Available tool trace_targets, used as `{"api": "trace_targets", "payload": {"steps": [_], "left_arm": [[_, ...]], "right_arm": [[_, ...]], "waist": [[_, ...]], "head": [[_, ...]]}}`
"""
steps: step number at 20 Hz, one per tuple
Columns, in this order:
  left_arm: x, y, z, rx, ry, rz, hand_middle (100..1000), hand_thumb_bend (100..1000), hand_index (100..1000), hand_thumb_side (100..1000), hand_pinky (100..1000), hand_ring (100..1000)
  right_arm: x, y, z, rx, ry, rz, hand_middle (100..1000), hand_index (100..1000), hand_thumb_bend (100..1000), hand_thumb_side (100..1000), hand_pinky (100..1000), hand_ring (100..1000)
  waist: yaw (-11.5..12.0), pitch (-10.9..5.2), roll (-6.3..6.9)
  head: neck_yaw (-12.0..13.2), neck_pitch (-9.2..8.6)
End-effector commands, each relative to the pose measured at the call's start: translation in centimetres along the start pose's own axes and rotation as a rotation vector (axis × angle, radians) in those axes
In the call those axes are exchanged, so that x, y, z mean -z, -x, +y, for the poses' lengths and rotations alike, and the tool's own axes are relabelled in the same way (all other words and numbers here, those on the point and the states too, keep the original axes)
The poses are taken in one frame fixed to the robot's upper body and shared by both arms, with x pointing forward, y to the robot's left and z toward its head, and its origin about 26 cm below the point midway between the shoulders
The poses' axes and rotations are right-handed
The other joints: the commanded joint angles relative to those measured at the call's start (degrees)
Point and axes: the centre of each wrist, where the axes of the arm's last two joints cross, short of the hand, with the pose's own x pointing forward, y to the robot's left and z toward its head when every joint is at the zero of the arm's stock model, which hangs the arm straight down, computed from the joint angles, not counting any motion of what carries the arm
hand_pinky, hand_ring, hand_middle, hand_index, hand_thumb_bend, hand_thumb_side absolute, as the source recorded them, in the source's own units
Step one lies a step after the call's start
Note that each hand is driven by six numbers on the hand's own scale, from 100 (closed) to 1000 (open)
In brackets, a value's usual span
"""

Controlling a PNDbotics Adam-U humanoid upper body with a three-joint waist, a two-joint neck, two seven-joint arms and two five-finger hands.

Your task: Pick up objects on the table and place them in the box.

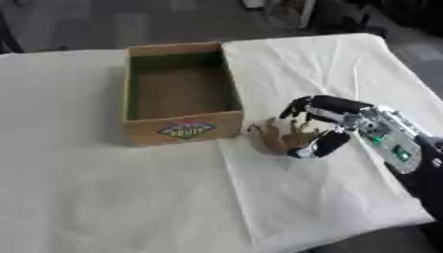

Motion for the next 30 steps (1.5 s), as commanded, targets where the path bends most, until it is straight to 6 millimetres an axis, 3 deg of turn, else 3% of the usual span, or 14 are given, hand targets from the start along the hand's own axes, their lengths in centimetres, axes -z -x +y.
{"api": "trace_targets", "payload": {"steps": [1,11,18,22,23,27,30], "left_arm": [[0.2,-0.5,0.2,0.004,0.002,-0.02,517,266,599,501,535,605],[0.1,-0.4,0.2,0.002,-0.002,-0.018,516,267,600,502,537,605],[0.1,-0.3,0.3,0.0,-0.005,-0.015,516,269,600,503,537,605],[0.1,-0.3,0.3,-0.001,-0.007,-0.015,516,270,600,502,537,605],[0.0,-0.3,0.3,-0.001,-0.007,-0.015,516,270,600,503,537,605],[0.0,-0.3,0.3,-0.003,-0.008,-0.013,516,271,600,503,538,605],[0.0,-0.3,0.3,-0.007,-0.008,-0.012,516,272,600,503,538,605]], "right_arm": [[-0.4,0.5,-0.9,-0.034,-0.008,0.022,812,864,443,365,691,829],[-0.3,1.9,0.1,-0.033,-0.014,0.089,811,864,450,360,695,828],[-0.4,2.6,0.5,-0.025,0.016,0.123,782,837,403,324,675,800],[-0.4,2.7,0.6,-0.028,0.036,0.128,710,773,327,249,618,706],[-0.4,2.7,0.7,-0.029,0.041,0.128,641,729,294,210,571,620],[-0.4,2.7,0.7,-0.035,0.053,0.127,490,584,238,129,490,458],[-0.4,2.6,0.7,-0.035,0.07,0.119,432,540,219,111,452,367]], "waist": [[0.06,-0.65,-0.1],[0.2,-0.72,-0.13],[0.25,-0.73,-0.04],[0.33,-0.82,0.04],[0.34,-0.84,0.05],[0.35,-0.88,0.07],[0.3,-0.84,0.07]], "head": [[-0.09,0.23],[-0.11,0.18],[-0.22,0.24],[-0.29,0.39],[-0.3,0.43],[-0.35,0.52],[-0.31,0.52]]}}
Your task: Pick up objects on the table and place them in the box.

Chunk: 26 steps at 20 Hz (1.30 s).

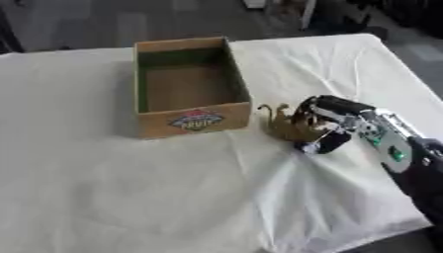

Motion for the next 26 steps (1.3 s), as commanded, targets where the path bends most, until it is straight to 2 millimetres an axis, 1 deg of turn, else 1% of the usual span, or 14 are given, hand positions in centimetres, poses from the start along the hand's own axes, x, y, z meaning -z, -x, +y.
{"api": "trace_targets", "payload": {"steps": [1,6,11,20,23,26], "left_arm": [[0.2,-0.5,0.2,-0.003,-0.005,-0.019,516,272,600,503,538,605],[0.2,-0.4,0.2,-0.004,-0.007,-0.019,516,272,601,504,538,605],[0.2,-0.4,0.3,-0.003,-0.009,-0.019,516,273,601,503,539,605],[0.1,-0.4,0.4,0.002,-0.005,-0.015,516,274,602,504,540,606],[0.1,-0.3,0.4,0.001,-0.002,-0.012,516,275,602,504,540,606],[0.0,-0.3,0.3,0.0,0.005,-0.009,516,275,602,503,539,607]], "right_arm": [[-0.5,0.6,-0.5,-0.025,0.016,0.018,412,526,207,102,437,338],[-0.8,0.4,-1.3,-0.015,0.089,-0.005,379,496,153,100,413,307],[-1.4,-0.5,-3.4,0.002,0.177,-0.041,372,491,118,100,406,303],[-2.3,-1.7,-7.6,-0.005,0.278,-0.066,372,492,132,100,406,303],[-2.1,-2.0,-9.2,-0.023,0.305,-0.078,375,495,141,100,409,306],[-1.4,-2.3,-11.0,-0.035,0.331,-0.087,377,498,145,100,410,308]], "waist": [[-0.05,-0.69,0.08],[-0.18,-0.71,0.08],[-0.35,-0.88,-0.01],[-0.43,-1.3,-0.28],[-0.19,-1.52,-0.31],[0.24,-1.86,-0.27]], "head": [[-0.07,0.27],[0.01,0.28],[0.11,0.37],[0.15,0.45],[-0.01,0.54],[-0.16,0.63]]}}
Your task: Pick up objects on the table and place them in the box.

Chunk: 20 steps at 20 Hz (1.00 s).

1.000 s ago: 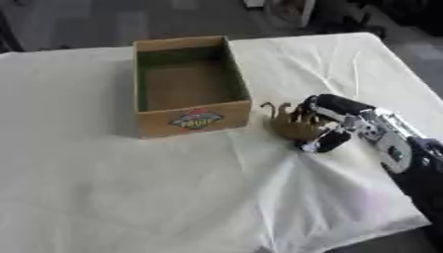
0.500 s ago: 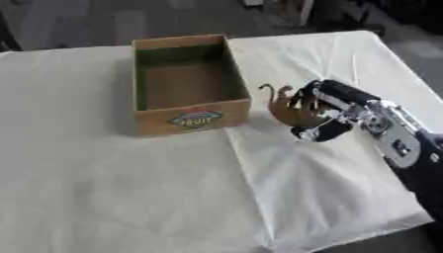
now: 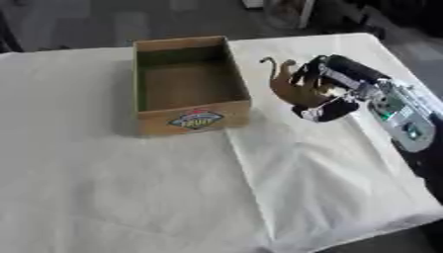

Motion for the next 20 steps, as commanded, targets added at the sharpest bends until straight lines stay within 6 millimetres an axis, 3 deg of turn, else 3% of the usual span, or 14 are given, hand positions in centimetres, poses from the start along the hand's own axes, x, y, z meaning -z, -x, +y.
{"api": "trace_targets", "payload": {"steps": [1,5,9,14,20], "left_arm": [[0.3,-0.5,0.3,0.01,0.011,-0.017,516,275,602,503,540,607],[0.2,-0.5,0.1,0.005,0.024,-0.016,516,275,602,503,540,607],[0.4,-0.6,-0.3,-0.006,0.039,-0.018,517,275,602,503,540,607],[0.7,-1.0,-0.8,-0.019,0.063,-0.029,516,275,602,502,540,608],[0.9,-1.3,-1.4,-0.038,0.088,-0.039,516,276,602,502,540,608]], "right_arm": [[0.6,0.2,-3.2,-0.045,0.042,0.003,377,498,144,100,410,309],[3.1,-0.1,-4.5,-0.047,0.06,-0.025,378,499,140,100,411,311],[6.0,-0.4,-4.4,-0.028,0.055,-0.025,380,501,136,100,411,314],[8.9,-0.2,-3.1,-0.004,0.015,0.012,386,509,119,100,419,323],[10.8,0.5,-0.8,0.042,-0.012,0.079,401,524,100,100,422,342]], "waist": [[0.38,-1.17,-0.05],[1.42,-1.4,-0.07],[2.68,-1.27,-0.03],[4.82,-0.9,0.27],[7.13,-0.49,0.45]], "head": [[-0.33,0.41],[-0.8,0.33],[-1.36,-0.02],[-2.3,-0.64],[-3.64,-1.35]]}}
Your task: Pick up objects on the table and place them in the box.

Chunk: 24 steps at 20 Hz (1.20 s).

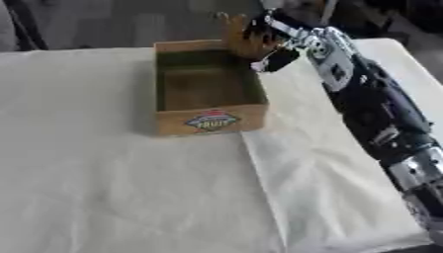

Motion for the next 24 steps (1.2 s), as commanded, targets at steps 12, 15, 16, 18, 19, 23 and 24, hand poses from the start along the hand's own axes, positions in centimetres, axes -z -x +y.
{"api": "trace_targets", "payload": {"steps": [12,15,16,18,19,23,24], "left_arm": [[0.6,-1.0,-0.8,-0.023,0.037,-0.04,516,279,602,501,540,608],[0.6,-1.0,-0.8,-0.023,0.036,-0.04,516,280,601,501,540,609],[0.6,-1.0,-0.8,-0.023,0.037,-0.04,516,280,601,501,540,609],[0.6,-1.0,-0.7,-0.021,0.036,-0.04,516,281,601,500,540,609],[0.6,-1.0,-0.7,-0.02,0.035,-0.04,516,281,602,500,540,609],[0.6,-1.0,-0.7,-0.019,0.035,-0.04,516,282,602,500,541,609],[0.6,-1.0,-0.7,-0.018,0.035,-0.04,516,282,602,499,541,609]], "right_arm": [[3.7,-2.5,4.1,-0.006,-0.1,-0.05,563,677,113,223,501,514],[4.0,-3.2,4.2,-0.046,-0.139,-0.081,670,744,157,311,567,617],[4.1,-3.4,4.0,-0.062,-0.149,-0.088,696,757,173,332,583,643],[4.1,-3.8,3.6,-0.099,-0.164,-0.102,754,797,212,401,635,710],[4.2,-4.1,3.4,-0.121,-0.171,-0.11,780,811,222,422,660,739],[4.2,-4.9,2.5,-0.167,-0.161,-0.147,839,845,248,461,710,793],[4.2,-5.1,2.2,-0.169,-0.15,-0.157,847,852,249,466,716,803]], "waist": [[1.16,-0.75,0.4],[1.04,-0.76,0.38],[0.99,-0.78,0.34],[0.82,-0.83,0.25],[0.71,-0.87,0.19],[0.38,-1.04,0.09],[0.33,-1.08,0.09]], "head": [[-1.67,-0.91],[-1.64,-0.9],[-1.64,-0.9],[-1.59,-0.92],[-1.55,-0.92],[-1.45,-0.96],[-1.43,-0.96]]}}
